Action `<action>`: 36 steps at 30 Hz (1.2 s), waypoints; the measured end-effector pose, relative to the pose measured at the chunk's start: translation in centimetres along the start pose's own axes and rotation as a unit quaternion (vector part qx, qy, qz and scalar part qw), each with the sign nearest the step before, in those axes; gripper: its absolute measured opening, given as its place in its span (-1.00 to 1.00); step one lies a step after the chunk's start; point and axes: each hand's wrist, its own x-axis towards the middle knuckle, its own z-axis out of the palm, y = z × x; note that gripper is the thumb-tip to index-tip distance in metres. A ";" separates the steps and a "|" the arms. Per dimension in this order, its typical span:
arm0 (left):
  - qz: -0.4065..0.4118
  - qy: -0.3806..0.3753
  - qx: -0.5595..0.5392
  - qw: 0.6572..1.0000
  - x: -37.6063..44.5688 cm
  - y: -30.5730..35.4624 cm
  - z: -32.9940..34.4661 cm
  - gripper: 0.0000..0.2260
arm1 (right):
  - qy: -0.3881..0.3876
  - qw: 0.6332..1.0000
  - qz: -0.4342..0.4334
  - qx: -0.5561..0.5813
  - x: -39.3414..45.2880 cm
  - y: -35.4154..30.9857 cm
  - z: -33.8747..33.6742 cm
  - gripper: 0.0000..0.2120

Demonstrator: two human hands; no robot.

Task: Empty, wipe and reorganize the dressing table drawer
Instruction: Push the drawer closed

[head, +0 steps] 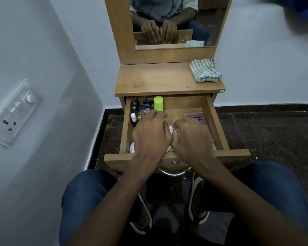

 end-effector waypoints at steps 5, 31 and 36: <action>0.036 0.068 -0.001 0.997 1.8 -1.4 1.0 -0.72 | 0.055 0.998 0.000 0.014 1.9 0.6 0.5 -0.88; 0.113 0.028 0.115 0.987 5.9 -6.1 2.5 -0.38 | -0.009 0.986 -0.166 -0.034 7.7 6.1 1.5 -0.13; 0.148 -0.011 0.111 0.983 6.8 -6.7 2.7 -0.24 | 0.009 0.984 -0.149 -0.092 7.6 6.0 3.0 -0.22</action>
